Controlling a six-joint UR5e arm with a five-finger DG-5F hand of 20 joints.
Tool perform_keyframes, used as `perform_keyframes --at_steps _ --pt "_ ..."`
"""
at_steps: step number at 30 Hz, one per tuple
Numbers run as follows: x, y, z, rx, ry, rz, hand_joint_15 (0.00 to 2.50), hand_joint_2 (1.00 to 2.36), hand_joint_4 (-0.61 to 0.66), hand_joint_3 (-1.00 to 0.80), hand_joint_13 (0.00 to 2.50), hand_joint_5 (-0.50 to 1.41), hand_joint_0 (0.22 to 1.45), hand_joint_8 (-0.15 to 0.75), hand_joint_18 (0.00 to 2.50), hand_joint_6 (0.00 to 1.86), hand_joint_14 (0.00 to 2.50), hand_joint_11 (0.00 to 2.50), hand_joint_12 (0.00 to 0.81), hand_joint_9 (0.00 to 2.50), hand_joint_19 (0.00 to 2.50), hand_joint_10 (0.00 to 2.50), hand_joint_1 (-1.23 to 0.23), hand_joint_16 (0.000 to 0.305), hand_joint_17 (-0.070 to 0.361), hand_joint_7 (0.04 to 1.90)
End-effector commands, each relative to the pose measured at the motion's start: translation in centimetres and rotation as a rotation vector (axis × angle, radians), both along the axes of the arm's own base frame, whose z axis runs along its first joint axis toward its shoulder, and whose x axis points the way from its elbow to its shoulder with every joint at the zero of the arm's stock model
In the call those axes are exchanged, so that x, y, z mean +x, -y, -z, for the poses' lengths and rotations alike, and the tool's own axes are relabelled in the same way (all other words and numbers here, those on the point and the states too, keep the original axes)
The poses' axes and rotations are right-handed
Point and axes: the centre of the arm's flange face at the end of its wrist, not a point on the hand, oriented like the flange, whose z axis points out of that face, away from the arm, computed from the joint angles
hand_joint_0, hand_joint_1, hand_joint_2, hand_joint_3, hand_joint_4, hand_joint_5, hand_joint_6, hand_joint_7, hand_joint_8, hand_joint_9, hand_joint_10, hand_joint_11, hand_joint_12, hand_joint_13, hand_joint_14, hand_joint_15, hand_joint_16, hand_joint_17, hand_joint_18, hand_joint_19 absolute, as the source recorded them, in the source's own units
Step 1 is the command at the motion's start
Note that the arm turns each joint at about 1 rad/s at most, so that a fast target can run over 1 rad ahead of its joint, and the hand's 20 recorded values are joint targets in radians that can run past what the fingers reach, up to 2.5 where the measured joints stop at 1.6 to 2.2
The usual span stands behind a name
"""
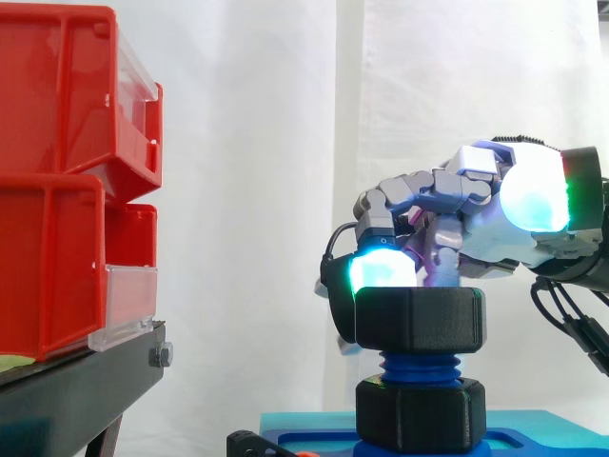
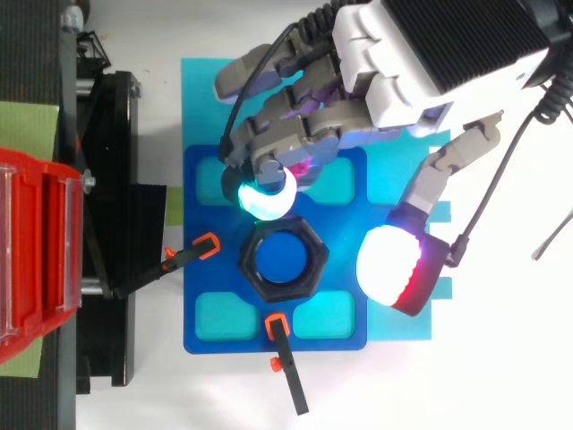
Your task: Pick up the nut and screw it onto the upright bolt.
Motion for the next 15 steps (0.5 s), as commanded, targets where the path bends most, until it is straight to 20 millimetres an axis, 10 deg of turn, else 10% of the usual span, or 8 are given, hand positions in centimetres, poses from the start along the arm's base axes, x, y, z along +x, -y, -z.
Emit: perform_keyframes --at_steps 1,15 --pt "-0.03 0.15 -0.03 -0.001 0.001 -0.001 0.09 1.0 0.03 -0.5 1.1 0.03 0.48 0.197 0.7 0.76 0.0 0.25 0.189 1.71 0.0 0.01 -0.29 0.015 0.034 1.1" --pt "-0.01 0.7 -0.27 -0.002 0.023 0.002 0.16 1.0 0.03 -0.5 1.33 0.03 0.48 0.159 0.98 0.78 0.01 0.7 0.173 2.01 0.06 0.02 -0.25 0.008 0.019 0.98"
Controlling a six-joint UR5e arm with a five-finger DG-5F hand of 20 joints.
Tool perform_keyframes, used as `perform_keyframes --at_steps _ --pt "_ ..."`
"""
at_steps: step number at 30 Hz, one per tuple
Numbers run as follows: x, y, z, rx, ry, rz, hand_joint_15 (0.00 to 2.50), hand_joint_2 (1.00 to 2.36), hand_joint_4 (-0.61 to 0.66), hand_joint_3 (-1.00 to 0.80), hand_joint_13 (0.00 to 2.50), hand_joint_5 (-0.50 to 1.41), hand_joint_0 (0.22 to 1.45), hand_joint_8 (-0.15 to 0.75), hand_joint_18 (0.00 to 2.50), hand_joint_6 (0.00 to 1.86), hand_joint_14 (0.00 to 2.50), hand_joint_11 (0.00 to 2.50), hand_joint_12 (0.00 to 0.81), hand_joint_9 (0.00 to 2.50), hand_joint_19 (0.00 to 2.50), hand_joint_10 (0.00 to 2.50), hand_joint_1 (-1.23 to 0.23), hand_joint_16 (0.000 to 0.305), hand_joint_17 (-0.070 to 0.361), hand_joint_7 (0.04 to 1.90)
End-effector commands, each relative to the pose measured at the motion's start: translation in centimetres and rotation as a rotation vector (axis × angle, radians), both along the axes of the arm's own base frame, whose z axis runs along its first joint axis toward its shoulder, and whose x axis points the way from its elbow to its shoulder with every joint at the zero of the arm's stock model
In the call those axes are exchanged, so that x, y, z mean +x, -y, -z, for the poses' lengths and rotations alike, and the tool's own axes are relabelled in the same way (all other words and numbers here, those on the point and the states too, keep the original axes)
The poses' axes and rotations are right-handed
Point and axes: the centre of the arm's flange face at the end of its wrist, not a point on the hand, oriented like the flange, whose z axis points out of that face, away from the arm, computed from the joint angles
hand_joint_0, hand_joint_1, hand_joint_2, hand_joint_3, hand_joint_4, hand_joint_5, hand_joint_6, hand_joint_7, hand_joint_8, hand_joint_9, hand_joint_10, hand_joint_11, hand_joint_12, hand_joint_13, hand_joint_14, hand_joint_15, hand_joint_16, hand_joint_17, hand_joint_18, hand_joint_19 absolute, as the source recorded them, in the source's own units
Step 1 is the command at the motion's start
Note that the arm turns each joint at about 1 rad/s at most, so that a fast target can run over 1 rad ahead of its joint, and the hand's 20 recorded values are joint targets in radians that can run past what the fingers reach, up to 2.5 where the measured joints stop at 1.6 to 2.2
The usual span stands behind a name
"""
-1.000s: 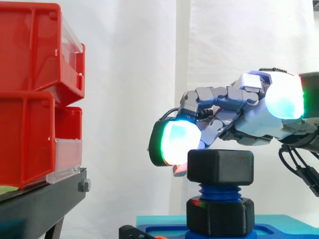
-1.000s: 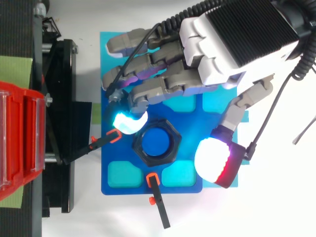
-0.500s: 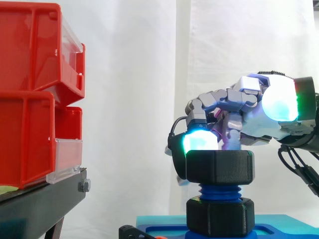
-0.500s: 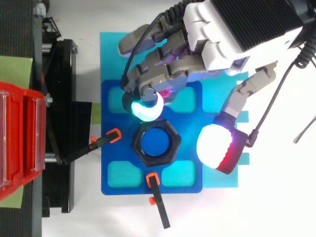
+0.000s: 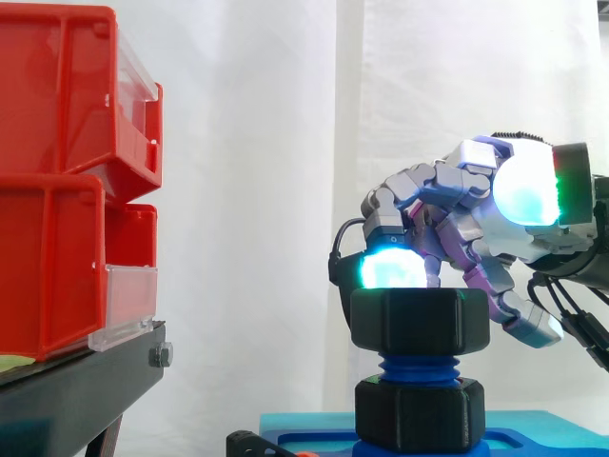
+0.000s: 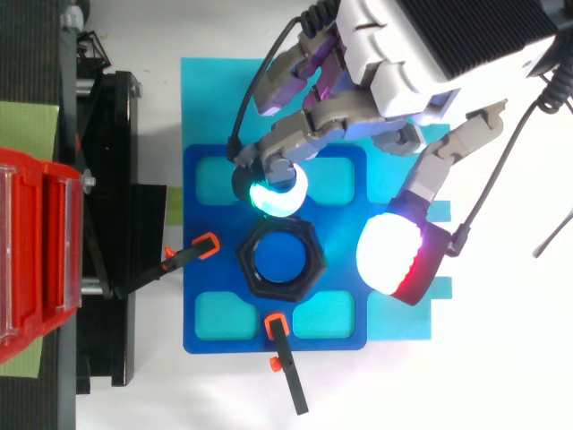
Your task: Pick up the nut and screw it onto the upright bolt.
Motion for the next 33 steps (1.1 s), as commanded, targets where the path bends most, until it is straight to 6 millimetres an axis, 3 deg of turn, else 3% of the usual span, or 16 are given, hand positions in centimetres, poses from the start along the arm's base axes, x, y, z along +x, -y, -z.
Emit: perform_keyframes --at_steps 1,5,14,16,19,21,23,24,25,31,33 --pt "-0.1 0.1 0.0 0.0 -0.001 -0.001 0.16 1.0 0.03 -0.5 1.32 0.03 0.49 0.17 0.98 0.78 0.01 0.7 0.173 2.0 0.06 0.02 -0.25 0.009 0.019 0.98" --pt "0.0 0.2 -0.1 0.0 0.002 0.0 0.16 1.0 0.03 -0.5 1.32 0.03 0.49 0.163 0.97 0.78 0.01 0.69 0.174 1.99 0.06 0.02 -0.26 0.009 0.02 0.98" --pt "1.2 0.6 -3.7 0.014 0.04 -0.01 0.21 1.0 0.03 -0.5 1.36 0.03 0.49 0.189 0.98 0.77 0.01 0.77 0.186 1.98 0.09 0.02 -0.26 0.009 0.02 1.04" --pt "1.5 0.7 -5.1 0.022 0.02 -0.023 0.19 1.0 0.06 -0.5 1.28 0.01 0.5 0.228 0.93 0.73 0.01 0.73 0.213 1.86 0.07 0.02 -0.23 0.013 0.03 1.18" --pt "1.7 0.7 -6.5 0.021 0.023 -0.025 0.14 1.0 0.17 -0.5 1.1 0.01 0.49 0.275 0.84 0.5 0.0 0.61 0.244 1.61 0.06 0.02 -0.22 0.023 0.052 1.58" --pt "1.9 0.6 -7.0 0.02 0.032 -0.027 0.09 1.0 0.19 -0.5 0.96 -0.04 0.49 0.275 0.77 0.5 0.0 0.53 0.257 1.52 0.06 0.02 -0.21 0.03 0.067 1.37" --pt "2.2 0.3 -7.3 0.019 0.041 -0.031 0.01 1.0 0.21 -0.5 0.75 -0.16 0.48 0.257 0.56 0.5 0.0 0.27 0.299 1.12 0.0 0.01 -0.2 0.034 0.076 1.03" --pt "2.1 0.3 -7.5 0.019 0.043 -0.03 0.0 1.0 0.21 -0.5 0.72 -0.17 0.48 0.262 0.56 0.5 0.0 0.24 0.301 1.08 0.0 0.01 -0.2 0.034 0.077 0.99" --pt "2.2 0.2 -7.5 0.021 0.042 -0.03 0.0 1.0 0.18 -0.5 0.62 -0.21 0.47 0.263 0.44 0.5 0.0 0.09 0.328 0.88 0.0 0.0 -0.19 0.039 0.088 0.88" --pt "2.1 -0.8 -6.6 0.013 0.036 -0.037 0.0 1.0 0.1 -0.5 0.28 -0.26 0.46 0.212 0.0 0.5 0.0 0.0 0.336 0.39 0.0 0.0 -0.16 0.047 0.107 0.62" --pt "2.2 -0.9 -6.3 0.012 0.035 -0.038 0.0 1.0 0.08 -0.5 0.19 -0.26 0.45 0.197 0.0 0.5 0.0 0.0 0.337 0.31 0.0 0.0 -0.14 0.05 0.113 0.58"
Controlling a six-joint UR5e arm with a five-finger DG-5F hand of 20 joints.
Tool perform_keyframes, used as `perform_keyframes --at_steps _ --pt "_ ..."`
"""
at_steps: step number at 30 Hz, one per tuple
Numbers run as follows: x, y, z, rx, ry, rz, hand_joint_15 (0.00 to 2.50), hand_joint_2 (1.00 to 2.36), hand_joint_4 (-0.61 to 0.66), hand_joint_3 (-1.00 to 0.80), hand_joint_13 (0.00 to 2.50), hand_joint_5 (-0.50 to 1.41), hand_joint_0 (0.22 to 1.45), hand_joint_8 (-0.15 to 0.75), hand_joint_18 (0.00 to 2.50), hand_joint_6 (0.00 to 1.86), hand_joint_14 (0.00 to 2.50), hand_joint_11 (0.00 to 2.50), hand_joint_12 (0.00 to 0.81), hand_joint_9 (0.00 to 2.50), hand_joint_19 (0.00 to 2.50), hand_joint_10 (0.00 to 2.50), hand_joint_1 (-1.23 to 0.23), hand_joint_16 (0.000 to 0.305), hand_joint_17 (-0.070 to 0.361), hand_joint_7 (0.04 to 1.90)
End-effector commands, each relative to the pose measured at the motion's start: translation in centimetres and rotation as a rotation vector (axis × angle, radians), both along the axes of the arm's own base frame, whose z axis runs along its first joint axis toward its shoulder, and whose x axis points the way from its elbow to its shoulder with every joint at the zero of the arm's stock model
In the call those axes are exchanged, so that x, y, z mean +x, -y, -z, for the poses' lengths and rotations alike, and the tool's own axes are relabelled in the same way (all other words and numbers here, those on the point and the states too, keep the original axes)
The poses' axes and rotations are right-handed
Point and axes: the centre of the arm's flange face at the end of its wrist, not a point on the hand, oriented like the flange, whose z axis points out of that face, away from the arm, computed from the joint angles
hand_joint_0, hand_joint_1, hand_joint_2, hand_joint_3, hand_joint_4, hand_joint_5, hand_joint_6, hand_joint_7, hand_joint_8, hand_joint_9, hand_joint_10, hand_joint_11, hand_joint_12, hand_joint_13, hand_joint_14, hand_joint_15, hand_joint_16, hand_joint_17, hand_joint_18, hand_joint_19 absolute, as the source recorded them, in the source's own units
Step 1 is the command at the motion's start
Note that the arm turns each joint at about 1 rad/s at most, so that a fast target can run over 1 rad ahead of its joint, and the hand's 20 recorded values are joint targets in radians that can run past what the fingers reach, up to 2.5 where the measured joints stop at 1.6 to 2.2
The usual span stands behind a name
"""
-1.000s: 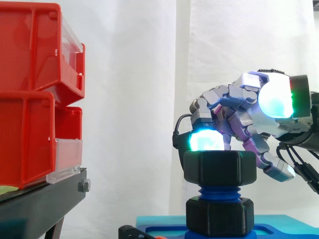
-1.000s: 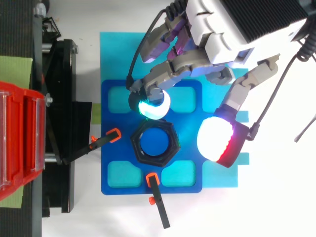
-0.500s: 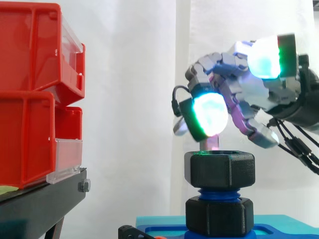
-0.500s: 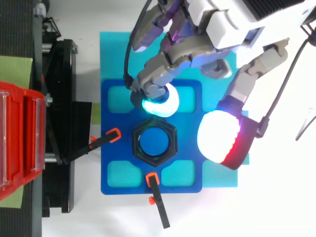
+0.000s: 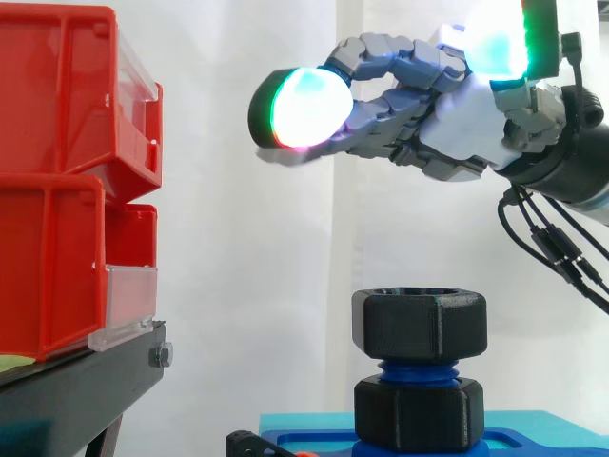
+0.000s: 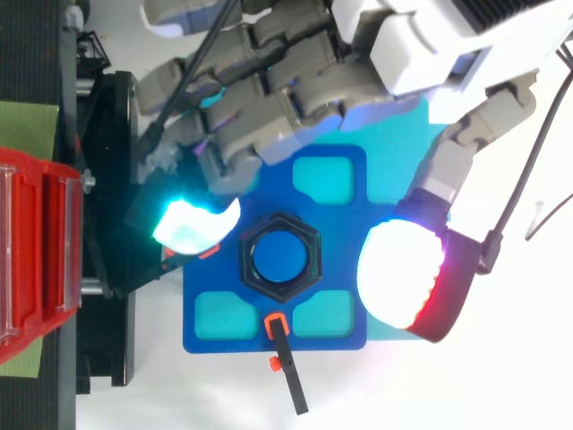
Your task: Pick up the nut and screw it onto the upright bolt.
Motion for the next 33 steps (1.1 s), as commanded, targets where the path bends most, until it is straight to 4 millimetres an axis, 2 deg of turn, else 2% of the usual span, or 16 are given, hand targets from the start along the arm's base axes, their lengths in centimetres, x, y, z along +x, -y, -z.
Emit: perform_keyframes --at_steps 1,5,6,8,17,22,33 --pt "0.0 -0.5 0.5 -0.003 -0.001 -0.002 0.0 1.0 0.06 -0.5 0.15 -0.26 0.45 0.188 0.0 0.5 0.0 0.0 0.34 0.26 0.0 0.0 -0.13 0.051 0.115 0.57" --pt "-0.5 -1.0 2.4 0.0 -0.035 0.003 0.0 1.0 0.0 -0.5 0.05 -0.29 0.44 0.166 0.0 0.5 0.0 0.0 0.336 0.11 0.0 0.0 -0.08 0.053 0.119 0.54" --pt "-0.7 -1.4 3.7 0.003 -0.047 0.004 0.0 1.0 0.0 -0.5 0.03 -0.3 0.44 0.163 0.0 0.5 0.0 0.0 0.336 0.1 0.0 0.0 -0.07 0.053 0.118 0.54" --pt "-0.8 -1.7 4.2 0.005 -0.045 0.002 0.0 1.0 -0.01 -0.5 0.0 -0.3 0.44 0.157 0.0 0.5 0.0 0.0 0.335 0.03 0.0 0.0 -0.05 0.052 0.117 0.54" --pt "-0.8 -1.8 4.3 0.002 -0.028 -0.002 0.0 1.0 0.0 -0.5 0.0 -0.29 0.44 0.161 0.0 0.5 0.0 0.0 0.334 0.01 0.0 0.0 -0.04 0.05 0.113 0.54" --pt "-1.4 -1.9 6.0 -0.001 -0.048 0.002 0.0 1.0 0.02 -0.5 0.0 -0.28 0.44 0.167 0.0 0.5 0.0 0.0 0.337 0.03 0.0 0.0 -0.04 0.049 0.111 0.55" --pt "-1.2 -1.7 6.1 0.016 -0.046 0.05 0.0 1.0 0.06 -0.5 0.04 -0.27 0.44 0.188 0.0 0.5 0.0 0.0 0.346 0.1 0.0 0.0 -0.07 0.048 0.108 0.57"
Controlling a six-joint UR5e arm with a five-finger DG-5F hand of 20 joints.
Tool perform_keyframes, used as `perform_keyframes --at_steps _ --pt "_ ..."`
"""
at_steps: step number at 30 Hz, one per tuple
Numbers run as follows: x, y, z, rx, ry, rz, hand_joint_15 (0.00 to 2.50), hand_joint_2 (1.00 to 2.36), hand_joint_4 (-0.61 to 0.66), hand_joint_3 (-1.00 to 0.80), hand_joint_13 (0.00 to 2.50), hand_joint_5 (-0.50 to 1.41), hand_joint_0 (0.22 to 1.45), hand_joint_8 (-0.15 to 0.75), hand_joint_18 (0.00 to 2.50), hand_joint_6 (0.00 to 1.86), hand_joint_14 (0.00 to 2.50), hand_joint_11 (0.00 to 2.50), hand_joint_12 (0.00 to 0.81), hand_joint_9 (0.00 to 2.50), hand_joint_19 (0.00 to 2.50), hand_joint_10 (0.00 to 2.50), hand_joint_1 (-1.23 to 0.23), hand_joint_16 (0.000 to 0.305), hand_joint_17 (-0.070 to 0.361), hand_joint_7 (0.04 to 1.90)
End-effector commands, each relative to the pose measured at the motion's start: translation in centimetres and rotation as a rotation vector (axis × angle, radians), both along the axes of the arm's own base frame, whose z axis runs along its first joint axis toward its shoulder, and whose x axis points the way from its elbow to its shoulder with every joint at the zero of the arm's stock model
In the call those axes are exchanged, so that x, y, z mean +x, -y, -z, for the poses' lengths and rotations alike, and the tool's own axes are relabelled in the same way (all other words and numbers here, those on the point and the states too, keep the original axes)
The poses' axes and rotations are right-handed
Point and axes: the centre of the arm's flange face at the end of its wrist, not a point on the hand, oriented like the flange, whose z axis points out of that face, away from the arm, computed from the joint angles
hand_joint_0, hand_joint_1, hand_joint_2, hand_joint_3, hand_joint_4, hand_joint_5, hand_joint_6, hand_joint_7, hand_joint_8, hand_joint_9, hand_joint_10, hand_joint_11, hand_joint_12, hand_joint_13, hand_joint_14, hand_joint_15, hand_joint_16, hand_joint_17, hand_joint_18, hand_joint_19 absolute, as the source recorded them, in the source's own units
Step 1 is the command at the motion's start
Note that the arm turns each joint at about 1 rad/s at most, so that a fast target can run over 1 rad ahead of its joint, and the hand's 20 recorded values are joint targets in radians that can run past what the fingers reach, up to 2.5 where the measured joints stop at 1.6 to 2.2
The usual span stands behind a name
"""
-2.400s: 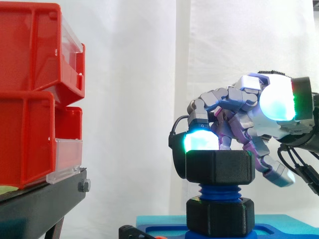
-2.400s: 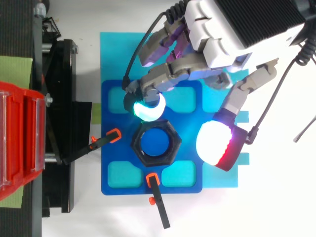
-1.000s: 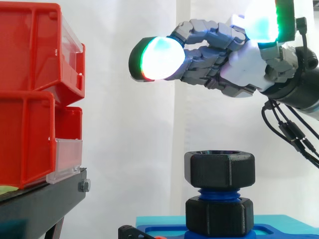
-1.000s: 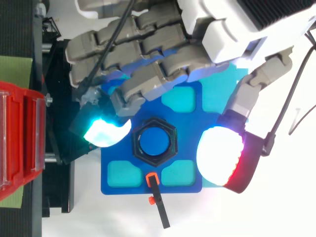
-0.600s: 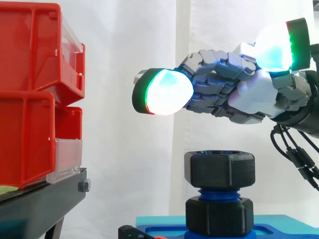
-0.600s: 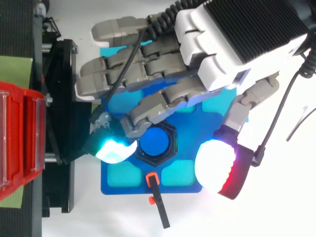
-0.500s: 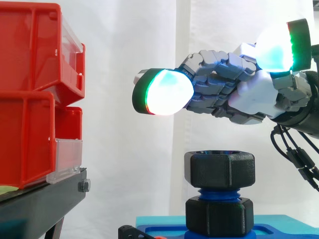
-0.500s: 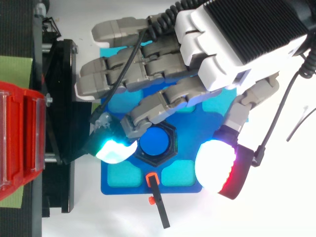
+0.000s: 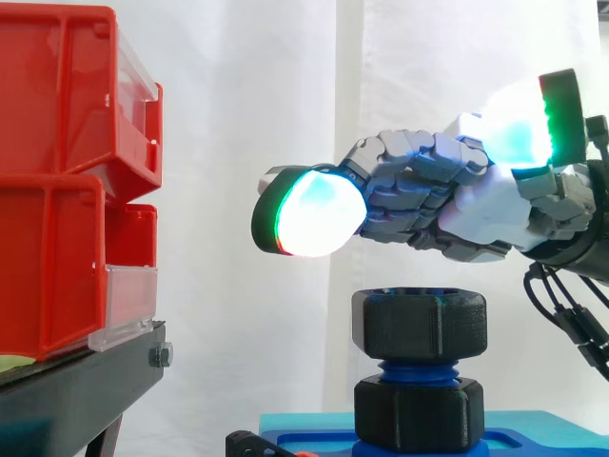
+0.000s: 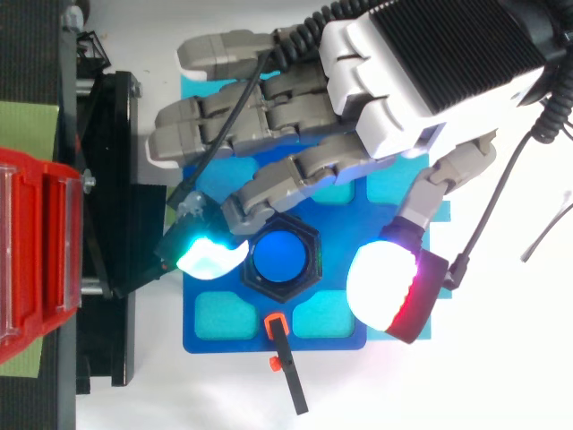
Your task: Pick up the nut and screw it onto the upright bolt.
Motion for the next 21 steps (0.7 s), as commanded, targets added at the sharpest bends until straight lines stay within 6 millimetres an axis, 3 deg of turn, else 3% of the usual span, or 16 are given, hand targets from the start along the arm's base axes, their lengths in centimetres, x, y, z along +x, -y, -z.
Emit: perform_keyframes --at_steps 1,21 --pt "0.0 -0.1 0.1 0.003 -0.009 0.012 0.0 1.0 0.06 -0.5 0.05 -0.26 0.44 0.188 0.0 0.5 0.0 0.0 0.347 0.1 0.0 0.0 -0.07 0.048 0.108 0.58" --pt "-0.2 -0.6 1.3 -0.006 -0.048 0.05 0.0 1.0 0.12 -0.5 0.15 -0.23 0.44 0.215 0.0 0.5 0.0 0.0 0.356 0.19 0.0 0.0 -0.09 0.047 0.106 0.68"
